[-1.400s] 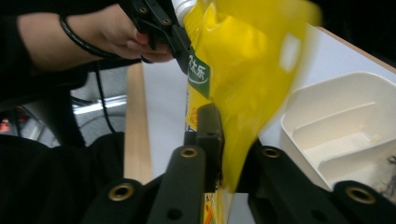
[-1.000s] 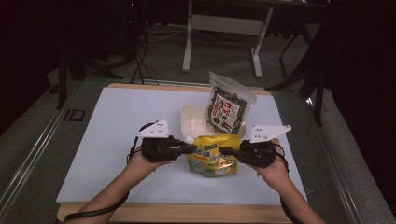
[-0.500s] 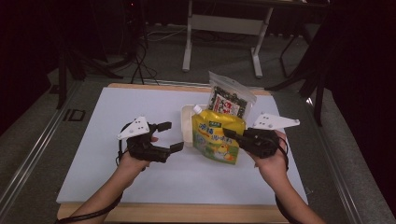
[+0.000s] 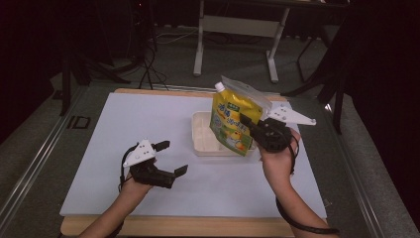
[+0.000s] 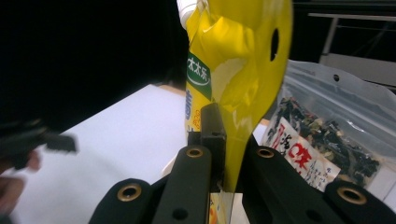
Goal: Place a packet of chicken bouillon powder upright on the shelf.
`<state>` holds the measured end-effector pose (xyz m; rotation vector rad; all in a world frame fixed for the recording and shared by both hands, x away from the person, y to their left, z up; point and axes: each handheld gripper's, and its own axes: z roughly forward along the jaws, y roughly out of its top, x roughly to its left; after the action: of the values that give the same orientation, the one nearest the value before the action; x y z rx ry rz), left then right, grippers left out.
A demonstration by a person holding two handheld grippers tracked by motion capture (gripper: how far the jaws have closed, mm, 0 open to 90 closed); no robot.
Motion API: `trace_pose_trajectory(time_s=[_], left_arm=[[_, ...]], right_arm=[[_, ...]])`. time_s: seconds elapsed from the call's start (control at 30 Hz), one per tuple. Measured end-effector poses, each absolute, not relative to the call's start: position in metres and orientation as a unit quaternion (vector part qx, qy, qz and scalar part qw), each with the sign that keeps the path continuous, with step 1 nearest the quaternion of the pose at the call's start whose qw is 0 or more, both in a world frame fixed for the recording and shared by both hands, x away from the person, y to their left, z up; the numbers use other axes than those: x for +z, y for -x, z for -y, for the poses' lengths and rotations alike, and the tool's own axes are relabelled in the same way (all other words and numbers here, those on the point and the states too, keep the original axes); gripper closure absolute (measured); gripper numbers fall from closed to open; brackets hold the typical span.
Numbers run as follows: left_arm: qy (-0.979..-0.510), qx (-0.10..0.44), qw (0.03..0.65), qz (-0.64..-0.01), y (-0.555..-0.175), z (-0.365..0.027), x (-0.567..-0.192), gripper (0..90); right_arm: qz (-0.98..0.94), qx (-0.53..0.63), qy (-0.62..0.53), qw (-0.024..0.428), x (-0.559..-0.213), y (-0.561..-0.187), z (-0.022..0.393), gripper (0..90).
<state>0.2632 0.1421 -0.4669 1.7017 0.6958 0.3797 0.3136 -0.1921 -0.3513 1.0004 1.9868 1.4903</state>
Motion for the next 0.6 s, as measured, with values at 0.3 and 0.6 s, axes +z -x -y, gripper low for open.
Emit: trace_pose_trajectory(time_s=[0.3, 0.6], left_arm=[[-0.726, 0.178, 0.584, -0.316, -0.257, -0.148, -0.487, 0.1], [-0.733, 0.177, 0.579, -0.310, -0.255, -0.148, -0.491, 0.1]], right_arm=[[-0.700, 0.531, -0.408, 0.248, -0.367, -0.338, 0.159, 90.0], [-0.690, 0.524, -0.421, 0.269, -0.385, -0.350, 0.133, 90.0]])
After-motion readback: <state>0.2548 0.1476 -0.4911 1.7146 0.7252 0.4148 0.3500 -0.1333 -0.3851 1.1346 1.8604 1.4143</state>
